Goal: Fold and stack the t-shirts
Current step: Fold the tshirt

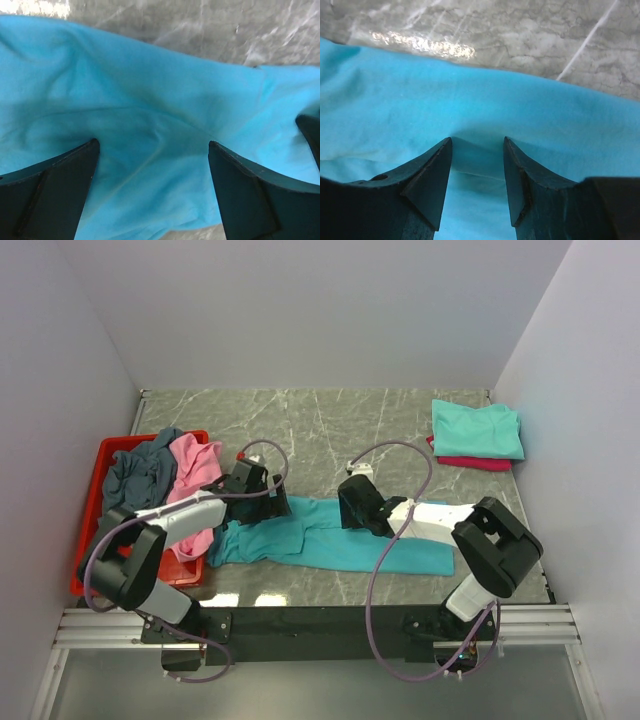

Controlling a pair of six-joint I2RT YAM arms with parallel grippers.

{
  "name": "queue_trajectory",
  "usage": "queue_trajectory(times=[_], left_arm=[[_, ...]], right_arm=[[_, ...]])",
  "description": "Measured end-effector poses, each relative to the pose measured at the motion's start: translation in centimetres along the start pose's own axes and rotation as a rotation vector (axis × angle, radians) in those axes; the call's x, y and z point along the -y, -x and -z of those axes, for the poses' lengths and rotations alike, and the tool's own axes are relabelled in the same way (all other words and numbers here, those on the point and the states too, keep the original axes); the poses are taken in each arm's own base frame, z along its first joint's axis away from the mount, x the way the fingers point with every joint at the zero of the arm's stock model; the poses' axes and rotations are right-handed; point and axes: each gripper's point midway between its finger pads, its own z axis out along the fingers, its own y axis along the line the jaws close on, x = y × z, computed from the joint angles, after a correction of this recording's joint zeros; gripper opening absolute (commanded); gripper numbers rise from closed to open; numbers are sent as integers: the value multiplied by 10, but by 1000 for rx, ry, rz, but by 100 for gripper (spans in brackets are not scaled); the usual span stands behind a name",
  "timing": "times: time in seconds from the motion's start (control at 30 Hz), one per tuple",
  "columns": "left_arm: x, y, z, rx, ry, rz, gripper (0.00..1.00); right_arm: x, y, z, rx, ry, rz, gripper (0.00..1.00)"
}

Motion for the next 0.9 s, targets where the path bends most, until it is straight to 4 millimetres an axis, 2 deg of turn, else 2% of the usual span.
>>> queue_trajectory(times=[0.13,0.6,0.8,0.9], left_arm=[[8,11,-10,12,-8,-4,99],[47,72,-59,59,-17,-70,99],[60,99,-80,80,3,-94,99],[65,115,-91,94,14,-100,99]], right_arm=[[0,1,-1,8,2,-11,53],[-2,3,-2,11,6,-66,52],[-7,-9,8,-18,57,-105,52],[-19,-15,12,-34,85,-92,52]])
